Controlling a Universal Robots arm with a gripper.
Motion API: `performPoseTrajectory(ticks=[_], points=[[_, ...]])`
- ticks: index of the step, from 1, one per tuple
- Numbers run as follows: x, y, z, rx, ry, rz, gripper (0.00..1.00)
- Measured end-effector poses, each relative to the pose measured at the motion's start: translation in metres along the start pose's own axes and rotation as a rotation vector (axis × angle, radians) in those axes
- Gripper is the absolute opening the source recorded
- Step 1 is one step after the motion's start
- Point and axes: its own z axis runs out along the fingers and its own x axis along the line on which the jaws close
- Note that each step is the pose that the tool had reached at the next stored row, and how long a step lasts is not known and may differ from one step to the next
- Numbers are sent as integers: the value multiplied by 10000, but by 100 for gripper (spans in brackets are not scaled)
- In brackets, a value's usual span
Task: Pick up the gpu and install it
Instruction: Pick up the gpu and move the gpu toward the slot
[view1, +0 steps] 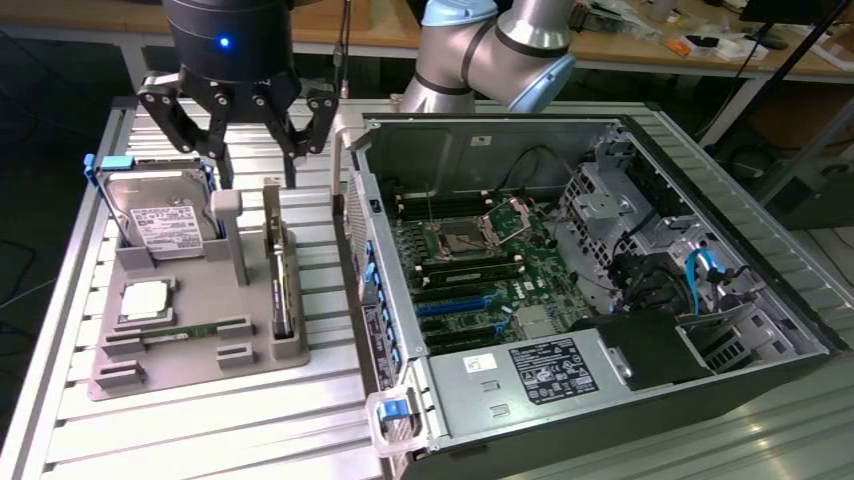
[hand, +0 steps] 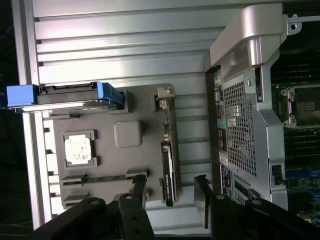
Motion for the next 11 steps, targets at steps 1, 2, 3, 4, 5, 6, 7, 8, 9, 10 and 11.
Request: performPoseTrajectory(ticks=[1,2,3,4,5,6,7,8,9,10,11], points=[[0,0,0,0,0,0,60],[0,0,0,0,0,0,60],[0,0,0,0,-1,0,66],[0,0,0,0,-1,0,66],[0,0,3,-1,0,0,66],[2,-2,36,-1,-1,-1,66],[3,-3,62,0,0,0,66],[3,-4,85,0,0,0,66],[4,-5,111,0,0,0,66],[5,-6,126,0,0,0,66],[5,-7,151,0,0,0,66]])
